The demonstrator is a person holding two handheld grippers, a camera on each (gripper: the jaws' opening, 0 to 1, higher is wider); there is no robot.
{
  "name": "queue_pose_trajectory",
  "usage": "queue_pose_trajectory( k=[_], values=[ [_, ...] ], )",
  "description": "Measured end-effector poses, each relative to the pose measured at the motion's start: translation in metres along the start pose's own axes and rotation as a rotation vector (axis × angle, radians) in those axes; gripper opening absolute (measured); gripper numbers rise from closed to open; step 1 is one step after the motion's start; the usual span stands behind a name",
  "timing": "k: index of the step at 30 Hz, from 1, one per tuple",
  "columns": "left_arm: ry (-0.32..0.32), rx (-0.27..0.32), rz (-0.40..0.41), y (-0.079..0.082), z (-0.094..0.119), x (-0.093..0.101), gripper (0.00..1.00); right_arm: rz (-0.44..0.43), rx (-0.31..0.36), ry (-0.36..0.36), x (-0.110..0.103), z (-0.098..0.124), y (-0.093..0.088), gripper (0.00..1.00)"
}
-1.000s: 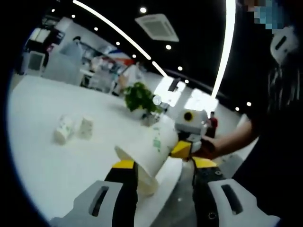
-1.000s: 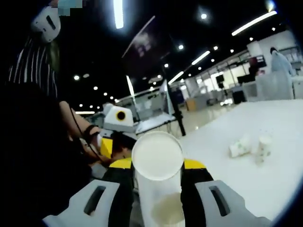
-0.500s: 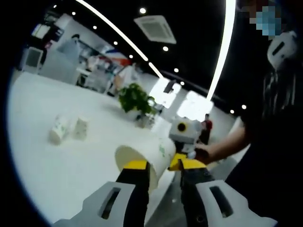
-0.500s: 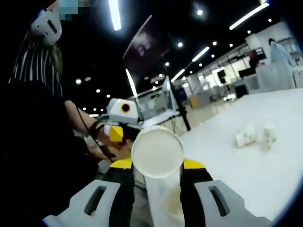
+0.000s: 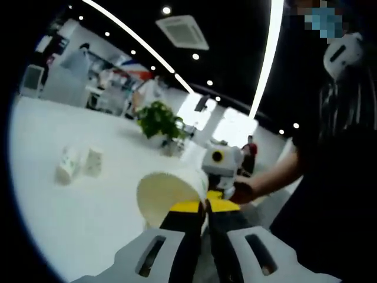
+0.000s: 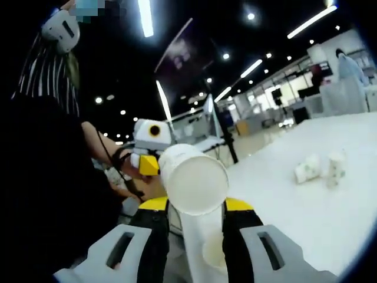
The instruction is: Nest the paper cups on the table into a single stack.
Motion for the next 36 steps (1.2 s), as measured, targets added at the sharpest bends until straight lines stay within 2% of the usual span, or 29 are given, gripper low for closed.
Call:
queue_pose_trajectory(
  k=[9,25,36],
  values=[
    [0.014,-0.008,-0.019,0.0,0.001,-0.002,0.01,0.019,-0.007,-0.042,0.0,0.004,0.0,0.4],
    [0.036,-0.029,-0.044,0.003,0.001,-0.006,0.01,-0.004,0.064,-0.24,0.017,0.053,0.001,0.55],
    [0.05,-0.076,-0.07,0.003,0.001,-0.008,0.01,0.014,0.05,-0.345,0.029,0.078,0.008,0.61]
  ],
)
Point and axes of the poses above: the point that each gripper's makers call its tool centre point, and the gripper's own axes: z roughly backward along the fingers, x roughly to its right, y roughly out of its top, the point moved 7 cm from there along z, roughly backward along the fingers, and after that the axes turned 11 degrees about y, right-handed, at the moved point
